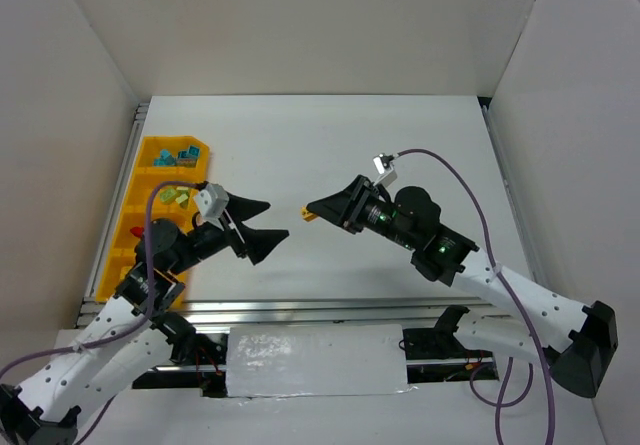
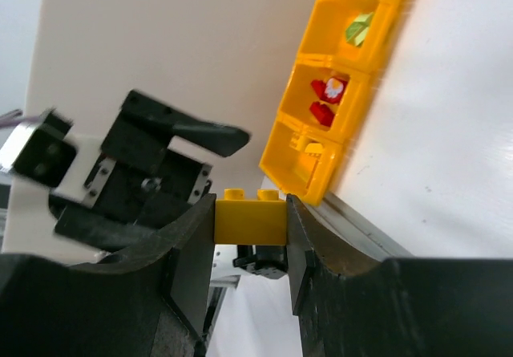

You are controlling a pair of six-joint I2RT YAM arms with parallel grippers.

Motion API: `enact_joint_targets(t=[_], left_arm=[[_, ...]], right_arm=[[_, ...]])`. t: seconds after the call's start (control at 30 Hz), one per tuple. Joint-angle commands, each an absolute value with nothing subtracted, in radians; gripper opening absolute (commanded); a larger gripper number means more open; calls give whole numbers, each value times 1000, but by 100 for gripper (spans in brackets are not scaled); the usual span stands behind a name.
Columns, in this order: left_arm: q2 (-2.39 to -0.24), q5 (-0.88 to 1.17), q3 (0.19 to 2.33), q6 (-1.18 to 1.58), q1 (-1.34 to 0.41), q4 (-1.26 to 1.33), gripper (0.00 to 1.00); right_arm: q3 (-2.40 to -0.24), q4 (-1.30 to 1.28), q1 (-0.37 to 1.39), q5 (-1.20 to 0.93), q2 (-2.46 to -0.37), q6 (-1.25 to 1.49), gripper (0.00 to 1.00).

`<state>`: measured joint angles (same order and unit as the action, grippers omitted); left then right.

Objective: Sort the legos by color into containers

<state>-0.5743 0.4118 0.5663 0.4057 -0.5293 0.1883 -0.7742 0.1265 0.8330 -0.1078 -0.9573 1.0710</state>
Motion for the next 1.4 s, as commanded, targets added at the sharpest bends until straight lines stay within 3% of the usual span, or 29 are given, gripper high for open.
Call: enact_joint_targets(t=[0.0, 0.2, 0.33, 0.67, 0.77, 0.97, 1.2, 1.23, 1.37], left_arm=[[-589, 270, 568, 173, -641, 377, 94], [-646, 157, 496, -41, -859, 581, 94], [-695, 103, 498, -81, -937, 581, 92], [-775, 67, 529, -74, -954, 615, 82], [-775, 66, 545, -75, -954, 609, 71], [-752, 112, 535, -74, -954, 635, 69], [-768, 133, 548, -68, -956, 614, 49], [-772, 135, 549, -66, -956, 612, 41], [-796, 138, 566, -71, -956, 591, 29]], right_arm=[[-824, 41, 801, -84, -925, 1040, 0], [-833, 38, 785, -167, -934, 1037, 0], [-805, 64, 778, -209, -907, 1049, 0], [-761, 133, 778, -301, -905, 1075, 0], [-756, 132, 778, -307, -913, 1074, 0], [-741, 163, 781, -325, -922, 1084, 0], [-738, 175, 784, -337, -925, 1089, 0], [-738, 182, 784, -344, -928, 1091, 0], [-735, 199, 785, -354, -933, 1098, 0]])
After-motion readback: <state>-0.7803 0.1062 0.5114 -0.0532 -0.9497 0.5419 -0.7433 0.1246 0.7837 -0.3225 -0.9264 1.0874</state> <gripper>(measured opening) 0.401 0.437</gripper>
